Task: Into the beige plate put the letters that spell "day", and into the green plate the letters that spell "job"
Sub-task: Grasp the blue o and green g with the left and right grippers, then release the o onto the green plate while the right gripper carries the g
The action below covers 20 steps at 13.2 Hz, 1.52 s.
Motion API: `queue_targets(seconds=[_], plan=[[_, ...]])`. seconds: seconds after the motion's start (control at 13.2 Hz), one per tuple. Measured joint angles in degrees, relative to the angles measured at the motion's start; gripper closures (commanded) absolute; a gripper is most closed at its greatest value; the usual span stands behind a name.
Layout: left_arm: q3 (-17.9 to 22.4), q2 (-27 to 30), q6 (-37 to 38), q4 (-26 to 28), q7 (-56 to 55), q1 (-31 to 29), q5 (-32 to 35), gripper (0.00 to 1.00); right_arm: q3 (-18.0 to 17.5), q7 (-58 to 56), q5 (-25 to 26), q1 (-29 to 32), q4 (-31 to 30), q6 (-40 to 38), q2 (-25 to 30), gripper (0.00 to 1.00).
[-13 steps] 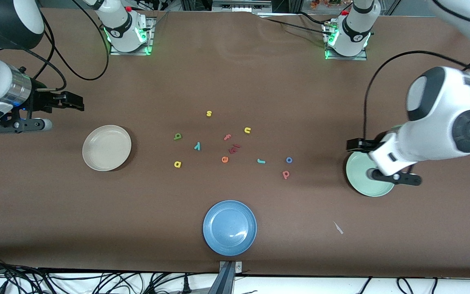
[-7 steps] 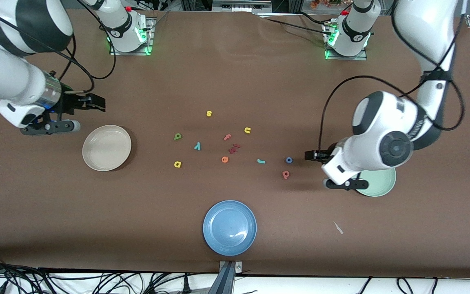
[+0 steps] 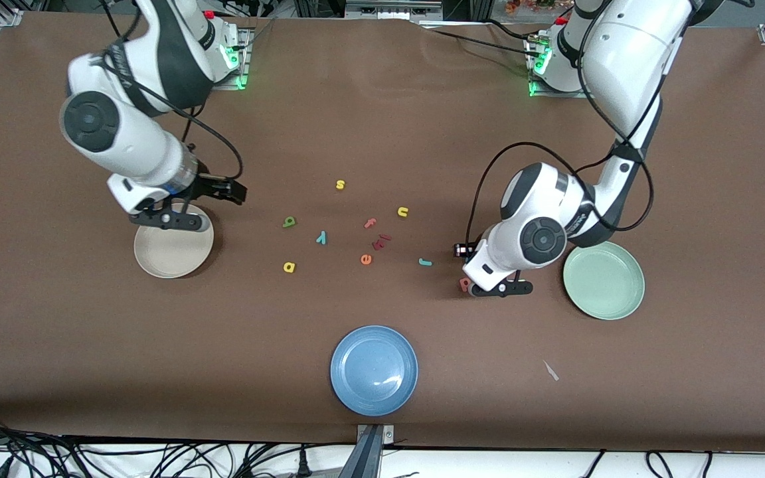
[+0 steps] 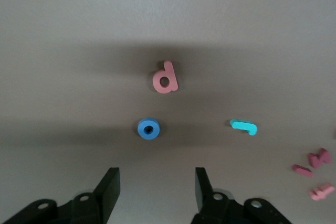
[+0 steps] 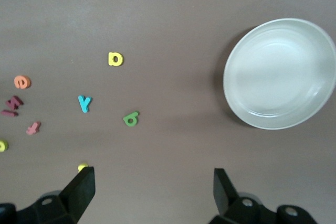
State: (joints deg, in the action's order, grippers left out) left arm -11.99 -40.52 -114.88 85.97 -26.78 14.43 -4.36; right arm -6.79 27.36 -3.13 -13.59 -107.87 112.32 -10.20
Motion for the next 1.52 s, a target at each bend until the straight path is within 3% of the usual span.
queue_targets(seconds=[0.15,0.3,0.53,0.84,1.52], plan=[[0.01,-1.67,-3.91,1.93,-0.17,0.24,0.0,0.4,-0.02,4.97,0.0,-1.49,-4.43,7.72,-1.11,0.0],[0.02,-2.06,-8.75,4.82,-0.24,0.27,0.0,0.5,-0.04,10.7,0.0,-3.37,-7.52,14.63,-3.78,0.0],[0.08,-2.08,-11.69,6.59,-0.28,0.28,0.33,0.5,-0.06,20.52,0.27,-7.21,-8.78,22.21,-9.55,0.0],[0.11,-2.49,-12.91,7.16,-4.25,0.73,5.56,0.5,0.4,27.18,0.59,-8.2,-8.76,25.94,-13.32,0.0],[0.41,-3.08,-14.69,7.23,-5.96,0.85,5.69,0.55,0.52,31.29,0.59,-8.4,-8.71,29.78,-18.1,0.01]])
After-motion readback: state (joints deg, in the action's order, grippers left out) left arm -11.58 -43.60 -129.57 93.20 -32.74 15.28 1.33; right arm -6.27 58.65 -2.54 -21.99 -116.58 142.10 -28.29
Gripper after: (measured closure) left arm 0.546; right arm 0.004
